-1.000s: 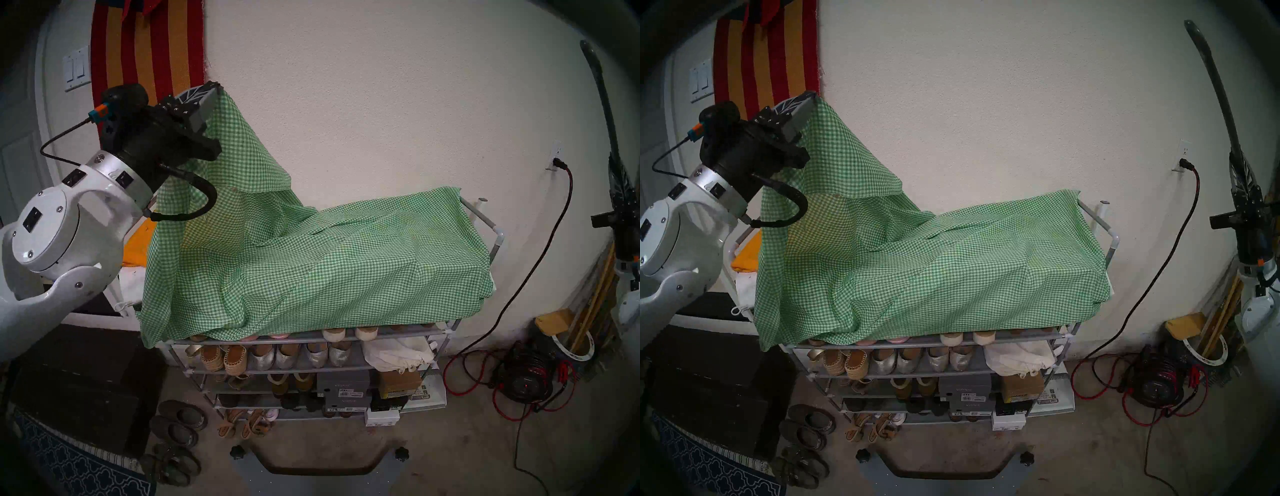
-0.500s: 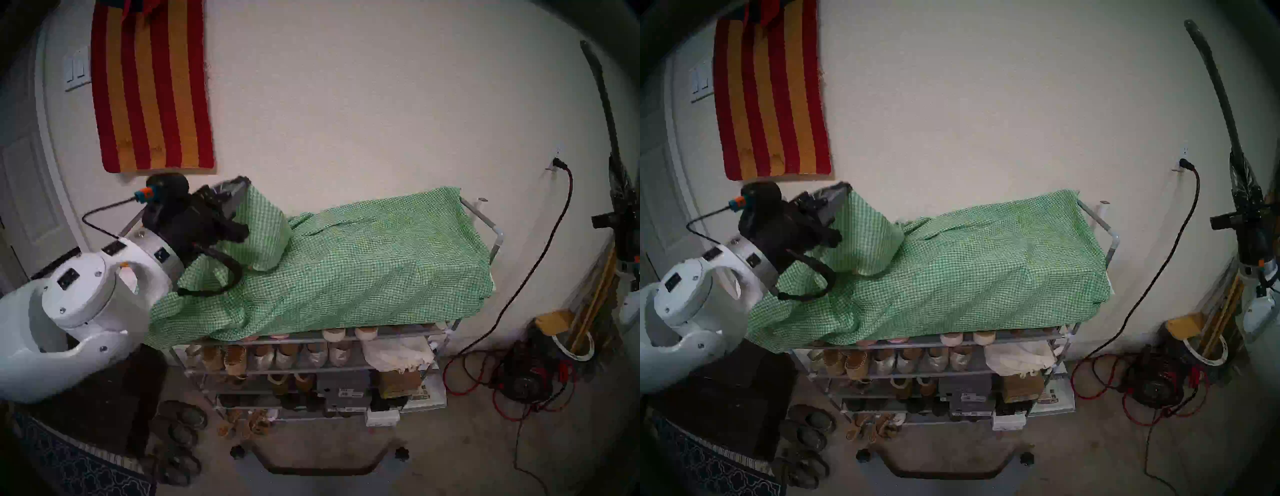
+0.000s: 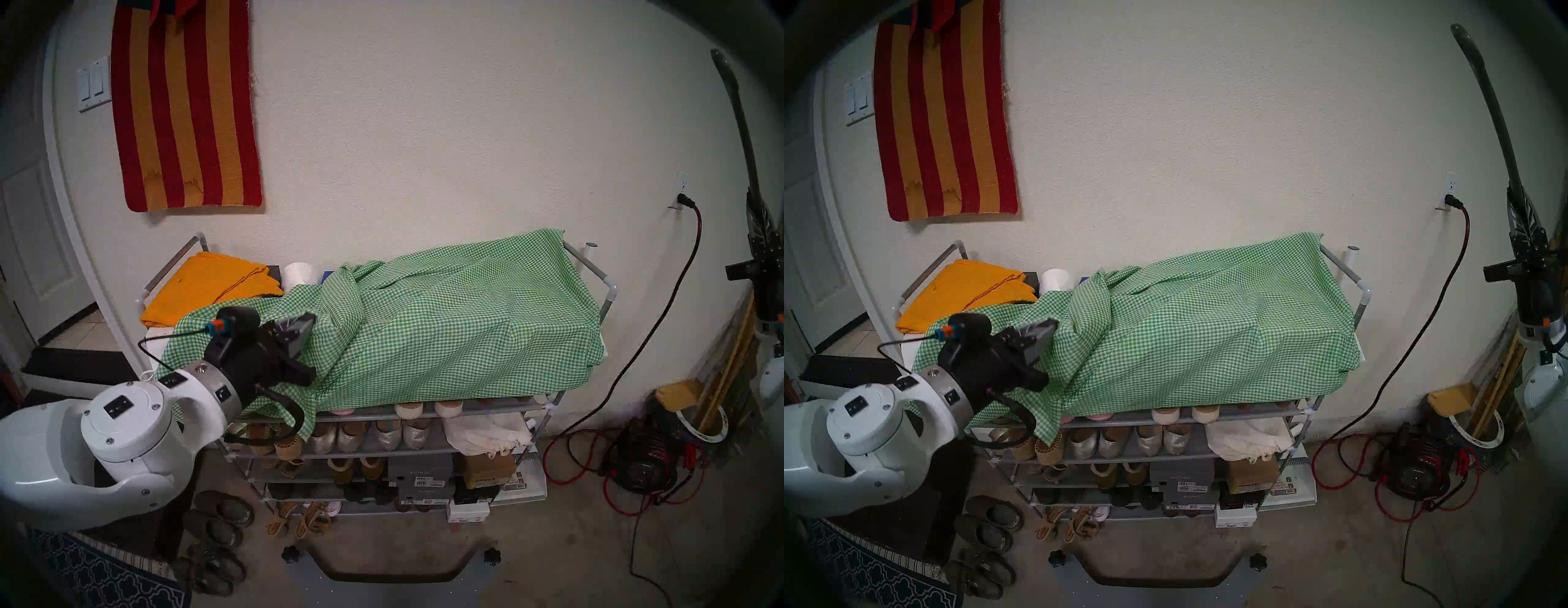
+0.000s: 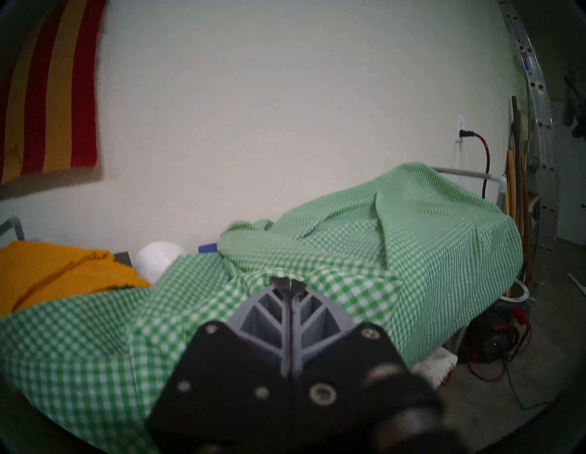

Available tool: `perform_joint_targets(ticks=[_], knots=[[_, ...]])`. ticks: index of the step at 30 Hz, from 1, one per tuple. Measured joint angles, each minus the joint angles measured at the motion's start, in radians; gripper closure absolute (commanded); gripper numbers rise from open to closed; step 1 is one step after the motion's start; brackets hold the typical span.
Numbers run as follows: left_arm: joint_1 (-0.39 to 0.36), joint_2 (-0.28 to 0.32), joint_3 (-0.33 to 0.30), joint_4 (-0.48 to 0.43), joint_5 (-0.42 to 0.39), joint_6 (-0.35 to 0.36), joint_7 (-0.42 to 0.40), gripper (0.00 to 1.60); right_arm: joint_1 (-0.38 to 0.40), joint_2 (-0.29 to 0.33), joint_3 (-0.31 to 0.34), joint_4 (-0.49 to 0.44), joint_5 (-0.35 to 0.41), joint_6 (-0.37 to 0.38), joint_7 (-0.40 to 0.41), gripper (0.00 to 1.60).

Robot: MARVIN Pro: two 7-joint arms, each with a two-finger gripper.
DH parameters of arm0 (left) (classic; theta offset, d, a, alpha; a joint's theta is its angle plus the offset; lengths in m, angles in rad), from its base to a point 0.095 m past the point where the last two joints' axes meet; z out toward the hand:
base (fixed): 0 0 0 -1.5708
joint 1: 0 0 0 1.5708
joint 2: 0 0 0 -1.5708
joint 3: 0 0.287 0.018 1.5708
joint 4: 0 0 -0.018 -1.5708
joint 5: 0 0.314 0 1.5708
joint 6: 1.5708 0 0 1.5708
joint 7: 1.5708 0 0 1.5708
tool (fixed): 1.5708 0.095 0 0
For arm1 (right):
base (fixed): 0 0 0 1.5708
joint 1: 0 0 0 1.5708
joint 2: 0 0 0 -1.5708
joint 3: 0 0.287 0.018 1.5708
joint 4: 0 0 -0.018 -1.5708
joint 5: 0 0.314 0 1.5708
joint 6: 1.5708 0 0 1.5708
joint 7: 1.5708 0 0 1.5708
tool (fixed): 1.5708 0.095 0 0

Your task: Lift the object off the cloth, cover the shoe rack with the cloth, put the object back

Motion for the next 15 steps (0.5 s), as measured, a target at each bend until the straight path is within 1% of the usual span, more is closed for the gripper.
perform_joint_targets(ticks=[9,15], knots=[[0.017,0.02,0.002,0.0,0.043,-0.054,-0.007,1.6,-0.008,-0.001,0.007,-0.004,0.006,0.0,0.007,1.6],[0.052,0.032,0.048,0.0,0.076,-0.074,-0.035,1.6,-0.014,-0.002,0.012,-0.007,0.01,0.0,0.012,1.6]])
